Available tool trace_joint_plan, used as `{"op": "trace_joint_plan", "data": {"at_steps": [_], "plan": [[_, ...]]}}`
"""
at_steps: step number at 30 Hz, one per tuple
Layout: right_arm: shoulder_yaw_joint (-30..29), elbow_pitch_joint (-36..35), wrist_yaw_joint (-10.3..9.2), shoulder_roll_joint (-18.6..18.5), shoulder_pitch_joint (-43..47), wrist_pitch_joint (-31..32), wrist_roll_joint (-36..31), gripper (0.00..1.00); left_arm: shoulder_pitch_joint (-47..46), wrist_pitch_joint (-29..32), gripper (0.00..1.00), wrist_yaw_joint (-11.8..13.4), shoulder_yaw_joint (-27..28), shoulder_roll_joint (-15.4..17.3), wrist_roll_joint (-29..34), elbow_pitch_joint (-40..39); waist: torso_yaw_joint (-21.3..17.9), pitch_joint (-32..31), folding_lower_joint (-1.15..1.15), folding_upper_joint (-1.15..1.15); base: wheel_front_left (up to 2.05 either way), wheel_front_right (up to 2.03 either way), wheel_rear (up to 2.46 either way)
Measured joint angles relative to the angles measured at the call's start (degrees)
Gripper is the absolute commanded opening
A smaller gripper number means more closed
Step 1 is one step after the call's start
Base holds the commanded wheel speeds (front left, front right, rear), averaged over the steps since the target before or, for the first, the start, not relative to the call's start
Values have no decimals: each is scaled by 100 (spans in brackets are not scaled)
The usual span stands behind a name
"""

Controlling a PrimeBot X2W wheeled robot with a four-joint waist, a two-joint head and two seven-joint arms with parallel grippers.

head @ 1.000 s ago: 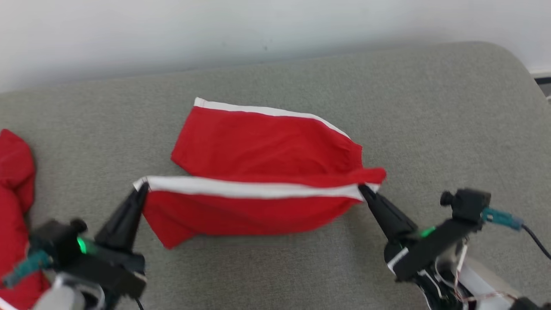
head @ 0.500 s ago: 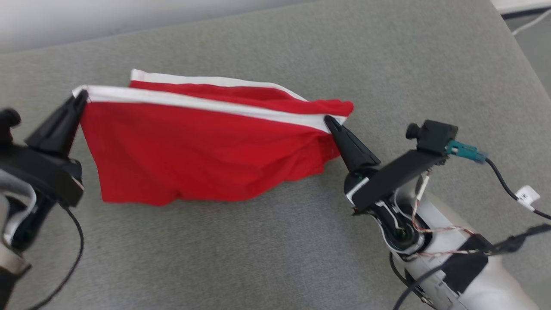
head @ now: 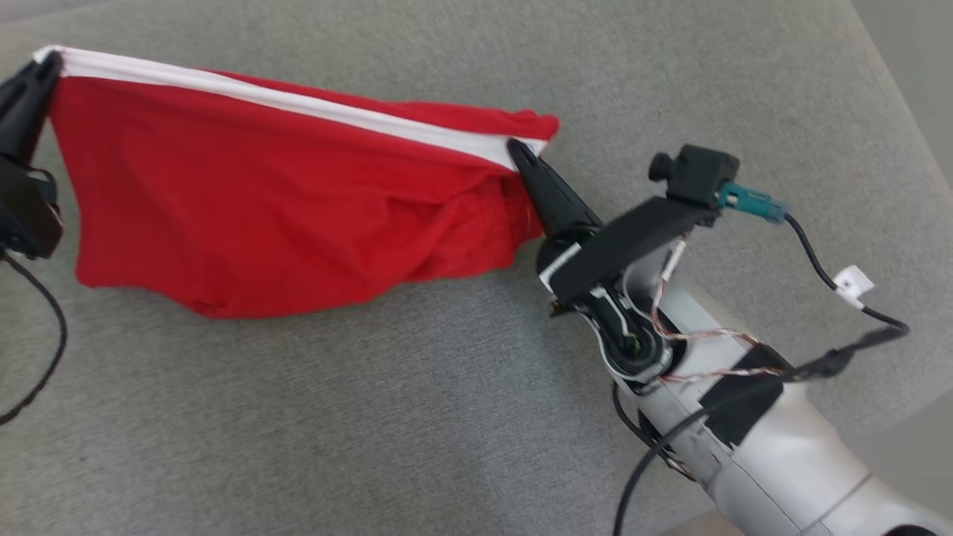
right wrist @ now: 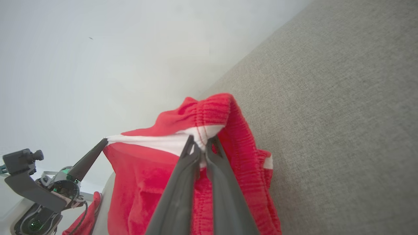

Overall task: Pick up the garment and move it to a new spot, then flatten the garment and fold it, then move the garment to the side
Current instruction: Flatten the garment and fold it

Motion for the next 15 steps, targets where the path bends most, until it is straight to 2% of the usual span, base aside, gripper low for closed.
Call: {"op": "trace_joint_plan", "data": {"at_steps": [8,9,10,11,15], "plan": [[175,464,0,242,-381,-135,57,0,-271,-168,0,0,-489,-16,-96,686,-163,237,0,1,0,0,0],[211,501,0,250,-418,-160,51,5,-293,-225,3,0,-553,-13,-103,746,-166,251,0,0,0,0,0],[243,541,0,255,-448,-186,27,40,-329,-280,37,0,-610,-22,-109,794,-160,256,0,0,0,0,0],[264,575,0,258,-470,-229,20,98,-355,-337,100,0,-657,-40,-132,834,-147,256,0,0,0,0,0],[405,719,0,198,-503,-311,-73,100,-376,-582,100,1,-849,-132,-285,976,-84,190,-1,0,0,0,0]]}}
